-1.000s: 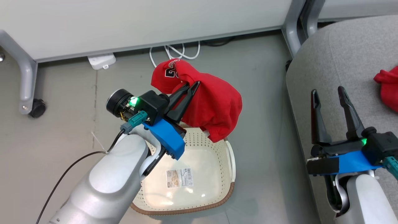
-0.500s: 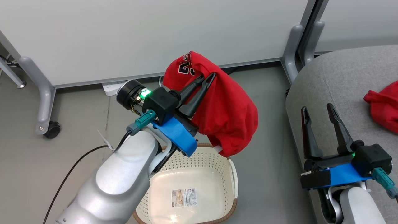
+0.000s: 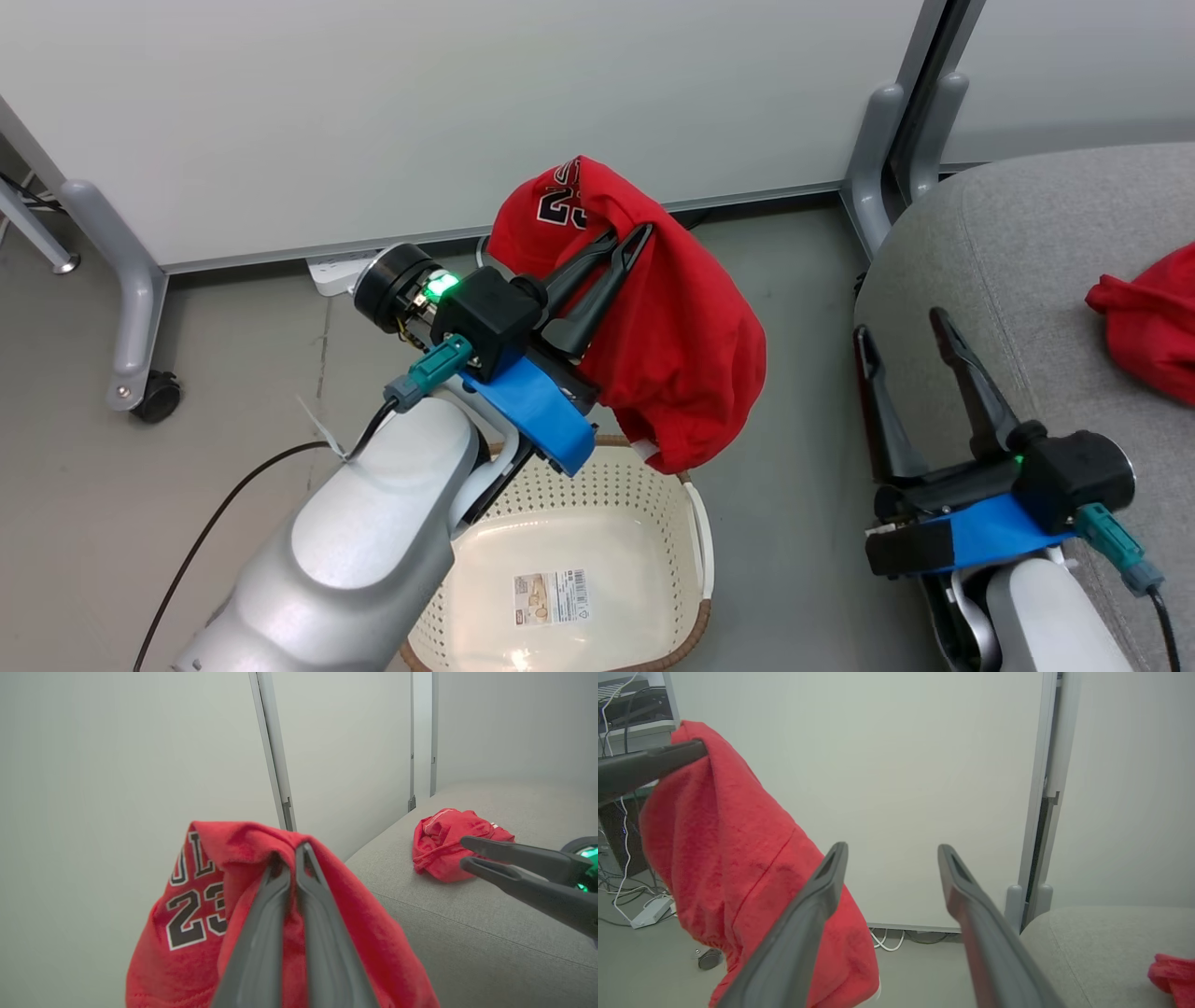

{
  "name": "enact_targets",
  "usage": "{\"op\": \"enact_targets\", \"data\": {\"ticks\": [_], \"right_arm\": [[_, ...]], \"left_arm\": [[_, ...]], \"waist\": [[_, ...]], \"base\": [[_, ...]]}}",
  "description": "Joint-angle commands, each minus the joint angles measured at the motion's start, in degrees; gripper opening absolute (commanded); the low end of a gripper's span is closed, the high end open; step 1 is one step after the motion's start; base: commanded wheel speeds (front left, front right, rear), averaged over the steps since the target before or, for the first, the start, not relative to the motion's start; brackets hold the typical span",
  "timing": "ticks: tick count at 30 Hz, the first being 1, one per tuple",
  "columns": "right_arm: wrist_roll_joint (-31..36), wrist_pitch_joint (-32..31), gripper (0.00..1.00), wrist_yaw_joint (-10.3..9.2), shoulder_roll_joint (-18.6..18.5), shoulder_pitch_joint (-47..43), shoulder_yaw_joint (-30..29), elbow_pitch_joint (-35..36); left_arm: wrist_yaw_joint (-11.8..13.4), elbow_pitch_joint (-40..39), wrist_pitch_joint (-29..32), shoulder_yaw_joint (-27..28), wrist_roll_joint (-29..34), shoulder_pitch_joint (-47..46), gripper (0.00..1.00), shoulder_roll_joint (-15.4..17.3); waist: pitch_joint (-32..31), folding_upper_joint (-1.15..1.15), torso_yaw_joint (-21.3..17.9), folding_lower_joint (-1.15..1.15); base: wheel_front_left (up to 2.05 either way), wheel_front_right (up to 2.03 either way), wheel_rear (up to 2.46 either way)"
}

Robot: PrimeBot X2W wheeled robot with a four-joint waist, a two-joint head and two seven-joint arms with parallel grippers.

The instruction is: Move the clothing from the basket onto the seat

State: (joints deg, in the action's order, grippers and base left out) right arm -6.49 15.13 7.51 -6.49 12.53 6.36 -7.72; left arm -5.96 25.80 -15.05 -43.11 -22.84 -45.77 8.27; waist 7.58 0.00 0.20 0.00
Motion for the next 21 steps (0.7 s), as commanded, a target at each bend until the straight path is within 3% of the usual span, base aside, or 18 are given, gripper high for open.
{"op": "enact_targets", "data": {"ticks": [1,13,21], "right_arm": [[0.2,0.0,1.0,-0.04,-0.4,0.8,0.6,0.2],[0.5,0.0,1.0,-0.04,-4.9,8.5,13.7,-1.4],[1.5,0.0,1.0,-0.05,-6.0,16.3,19.9,-6.6]], "left_arm": [[0.3,-0.2,-0.2,0.1,0.2,0.3,0.0,0.2],[0.3,-0.4,-0.2,0.1,0.6,-0.9,0.0,-0.1],[0.1,-0.7,-0.2,-0.2,1.2,-1.4,0.0,-0.8]], "waist": [[0.2,0.0,0.0,0.0],[2.3,0.0,0.3,0.0],[3.6,0.0,1.1,0.0]], "base": [[0.0,0.0,0.0],[0.0,0.0,0.0],[0.0,0.0,0.0]]}}
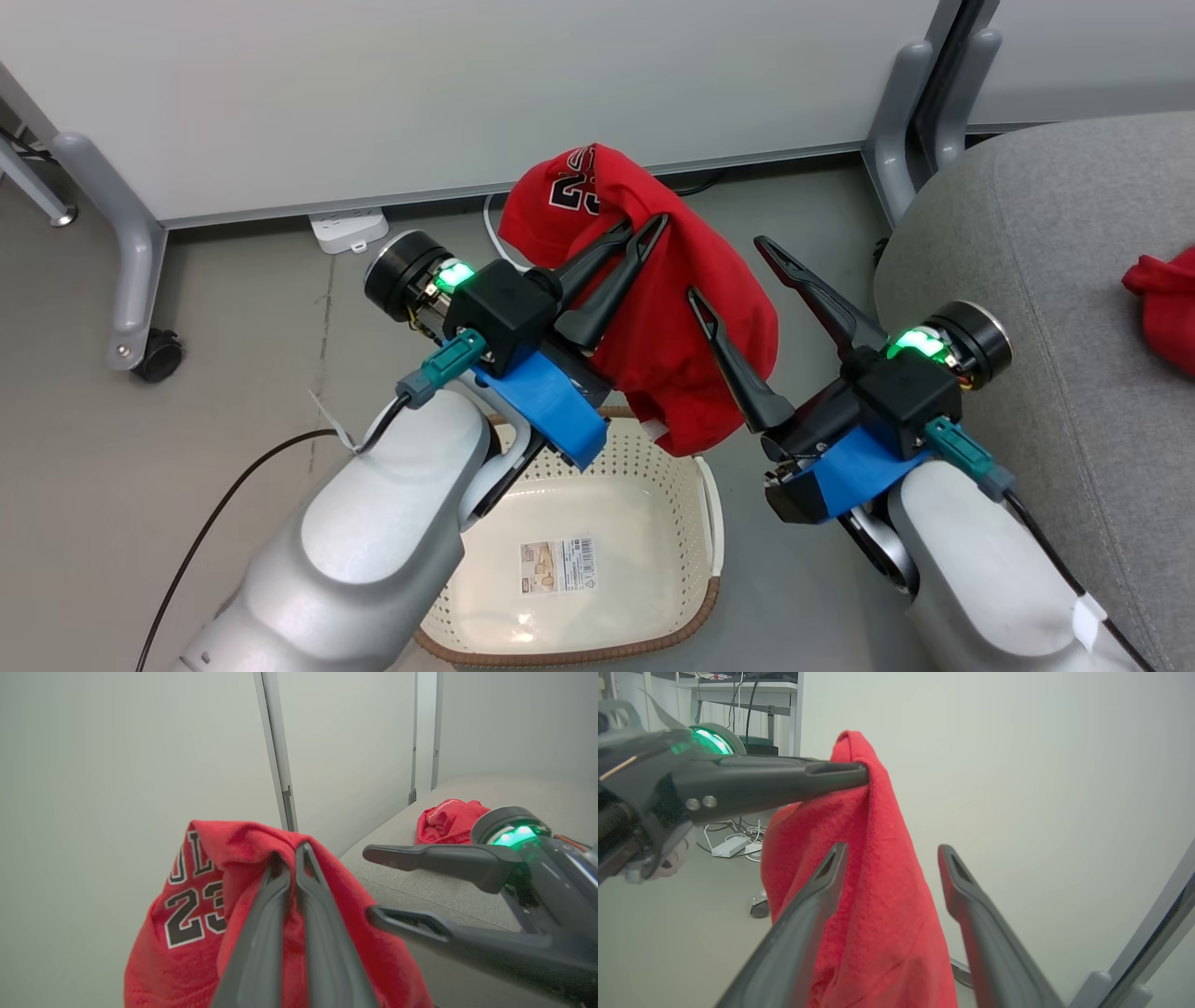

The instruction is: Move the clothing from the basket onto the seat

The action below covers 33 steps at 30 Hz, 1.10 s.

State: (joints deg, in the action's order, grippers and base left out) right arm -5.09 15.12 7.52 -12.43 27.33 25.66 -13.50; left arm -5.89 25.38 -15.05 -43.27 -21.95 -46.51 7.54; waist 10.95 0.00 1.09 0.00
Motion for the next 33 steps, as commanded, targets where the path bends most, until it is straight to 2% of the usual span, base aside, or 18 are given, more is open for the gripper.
{"op": "enact_targets", "data": {"ticks": [1,15,16,17,33], "right_arm": [[0.4,0.0,1.0,-0.05,-0.2,2.4,1.2,-1.9],[0.7,0.0,1.0,-0.06,0.8,10.0,5.2,-16.8],[0.3,0.0,0.69,-0.06,1.0,10.2,5.5,-17.7],[-0.4,0.0,0.0,-0.06,1.2,10.3,5.9,-18.7],[-3.2,0.0,0.0,-0.06,1.0,11.0,7.0,-19.1]], "left_arm": [[0.0,-0.3,-0.2,-0.1,0.4,-0.7,0.0,-0.2],[-0.4,-1.3,-0.2,-0.3,1.4,-0.6,0.0,-1.5],[-0.4,-1.3,-0.2,-0.3,1.5,-0.6,0.0,-1.5],[-0.4,-1.3,-0.2,-0.2,1.5,-0.5,0.0,-1.6],[-0.8,-0.6,-0.2,0.3,1.9,0.3,0.0,-1.7]], "waist": [[0.4,0.0,0.3,0.0],[1.8,0.0,1.7,0.0],[1.8,0.0,1.7,0.0],[1.8,0.0,1.7,0.0],[1.6,0.0,1.4,0.0]], "base": [[0.0,0.0,0.0],[0.0,0.0,0.0],[0.0,0.0,0.0],[0.0,0.0,0.0],[0.0,0.0,0.0]]}}
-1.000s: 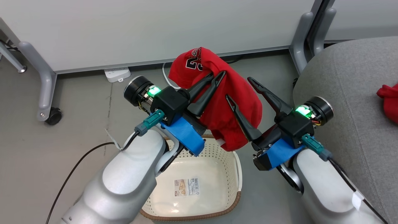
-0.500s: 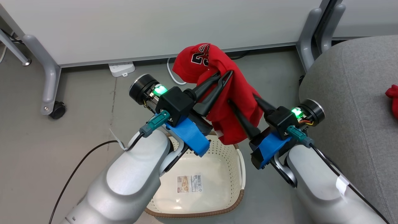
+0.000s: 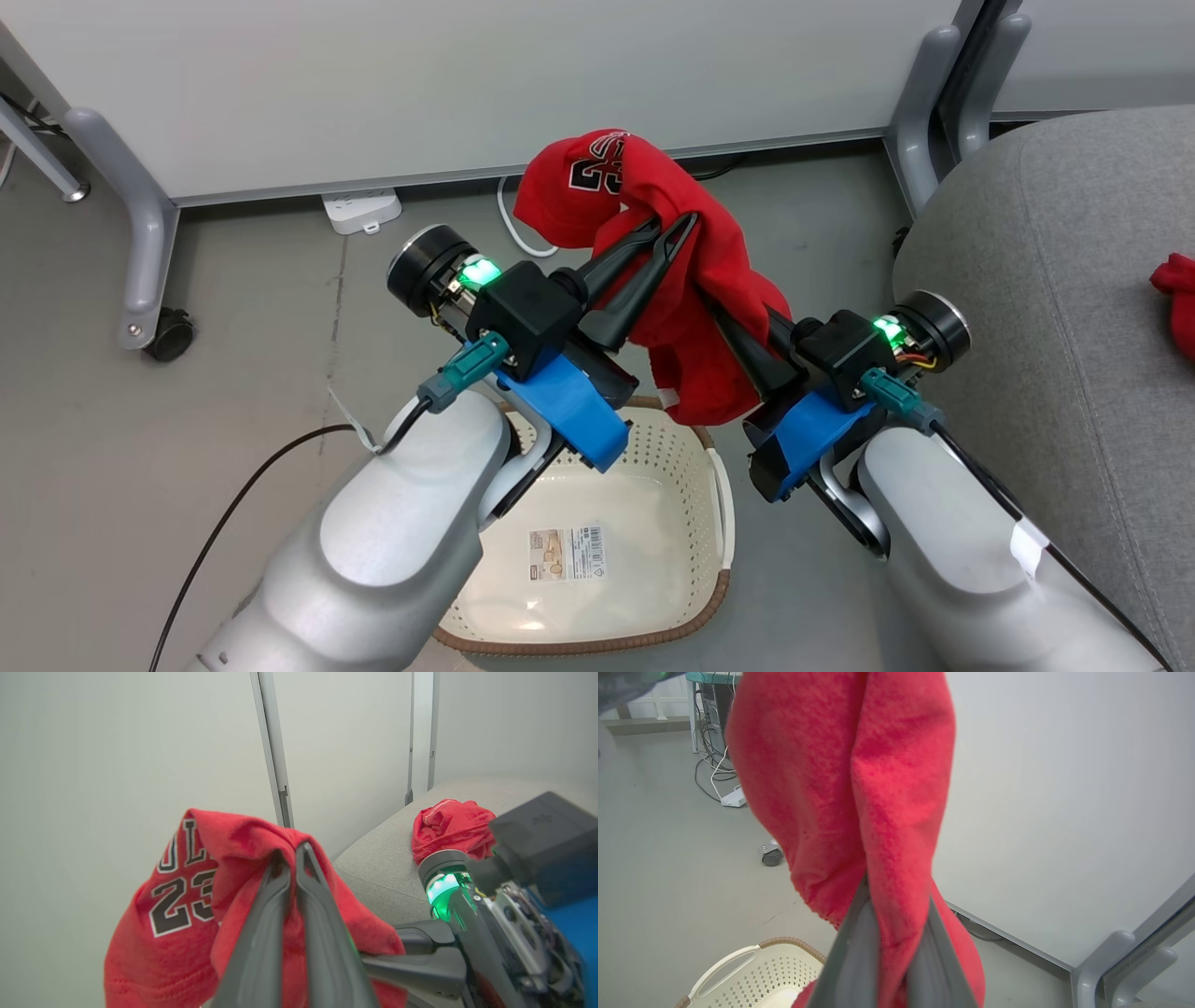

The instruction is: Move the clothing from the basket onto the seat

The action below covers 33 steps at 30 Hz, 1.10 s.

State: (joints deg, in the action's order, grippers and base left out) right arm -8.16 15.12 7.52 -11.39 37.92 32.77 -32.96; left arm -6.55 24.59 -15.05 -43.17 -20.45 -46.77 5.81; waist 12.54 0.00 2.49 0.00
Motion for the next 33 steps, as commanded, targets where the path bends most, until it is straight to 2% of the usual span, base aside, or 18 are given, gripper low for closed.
{"op": "enact_targets", "data": {"ticks": [1,19,20,21,33], "right_arm": [[-0.3,0.0,0.0,-0.06,-0.1,0.3,-0.1,0.4],[-1.2,0.0,0.0,-0.06,0.1,-1.1,-0.5,1.1],[-1.3,0.0,0.0,-0.06,0.1,-1.2,-0.6,1.1],[-1.4,0.0,0.0,-0.06,0.2,-1.3,-0.8,1.2],[-1.3,0.0,0.0,-0.06,0.4,-1.9,-5.6,3.4]], "left_arm": [[-0.1,0.1,-0.2,0.2,0.4,0.6,0.0,0.0],[-0.4,0.2,-0.2,0.5,0.6,1.2,0.0,0.0],[-0.5,0.5,-0.2,0.5,0.2,1.3,0.26,-0.1],[-0.5,0.5,-0.2,0.5,0.1,1.2,1.0,-0.1],[0.0,1.3,-0.2,0.6,0.4,0.6,1.0,0.5]], "waist": [[0.0,0.0,0.0,0.0],[-0.1,0.0,0.0,0.0],[-0.1,0.0,0.0,0.0],[0.0,0.0,0.0,0.0],[1.8,0.0,-1.0,0.0]], "base": [[0.0,0.0,0.0],[0.0,0.0,0.0],[0.0,0.0,0.0],[0.0,0.0,0.0],[0.0,0.0,0.0]]}}
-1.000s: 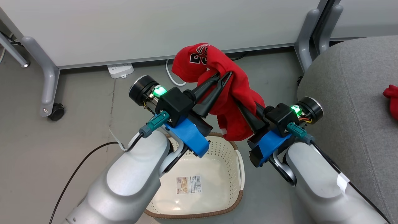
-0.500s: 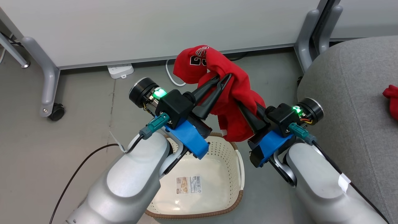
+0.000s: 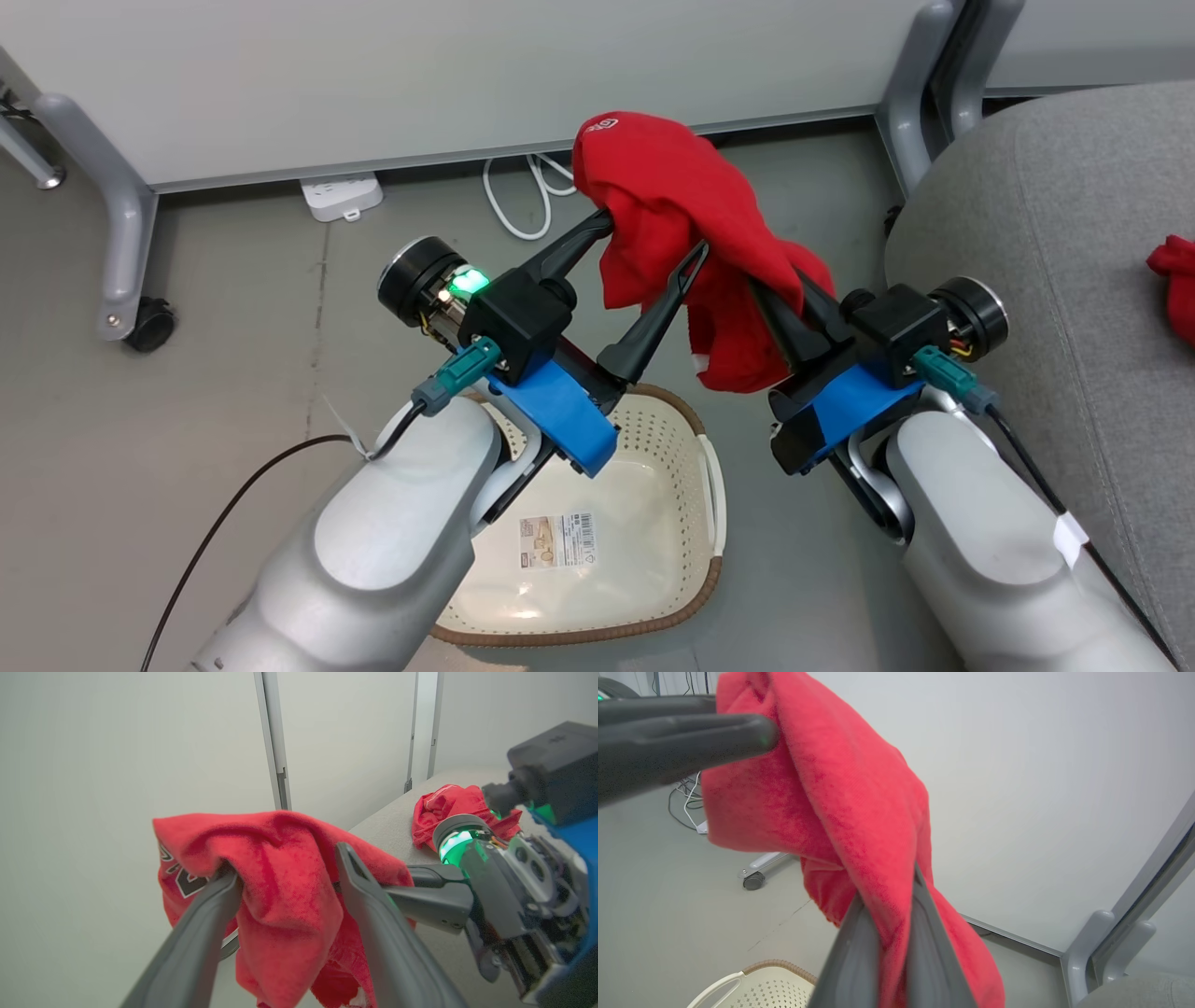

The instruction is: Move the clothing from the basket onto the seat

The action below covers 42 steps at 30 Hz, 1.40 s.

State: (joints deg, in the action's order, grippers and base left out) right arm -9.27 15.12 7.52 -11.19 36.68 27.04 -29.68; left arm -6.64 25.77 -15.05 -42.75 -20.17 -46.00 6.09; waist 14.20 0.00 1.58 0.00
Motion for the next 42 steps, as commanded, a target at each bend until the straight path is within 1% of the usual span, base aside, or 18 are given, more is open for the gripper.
{"op": "enact_targets", "data": {"ticks": [1,10,28,34,42], "right_arm": [[-0.1,0.0,0.0,-0.06,0.2,-0.8,-0.4,0.4],[0.6,0.0,0.0,-0.06,1.3,-2.0,-6.8,3.4],[2.0,0.0,0.0,-0.06,5.1,-6.9,-20.0,10.6],[2.0,0.0,0.0,-0.05,6.3,-9.2,-23.3,12.6],[1.2,0.0,0.0,-0.05,7.5,-12.2,-26.1,13.1]], "left_arm": [[0.3,0.1,-0.2,0.2,0.2,-0.1,1.0,0.2],[0.5,0.1,-0.1,-0.4,0.3,-0.8,1.0,0.9],[0.1,-0.5,1.7,-3.8,1.0,-1.8,1.0,2.2],[0.0,-0.7,2.3,-5.2,1.1,-1.7,1.0,2.5],[-0.1,-0.9,3.3,-6.7,0.7,-1.2,1.0,3.4]], "waist": [[0.4,0.0,-0.4,0.0],[3.3,0.0,-4.8,0.0],[7.5,0.0,-18.3,0.0],[8.3,0.0,-21.8,0.0],[9.2,0.0,-26.1,0.0]], "base": [[0.0,0.0,0.0],[0.0,0.0,0.0],[0.0,0.0,0.0],[0.0,0.0,0.0],[0.0,0.0,0.0]]}}
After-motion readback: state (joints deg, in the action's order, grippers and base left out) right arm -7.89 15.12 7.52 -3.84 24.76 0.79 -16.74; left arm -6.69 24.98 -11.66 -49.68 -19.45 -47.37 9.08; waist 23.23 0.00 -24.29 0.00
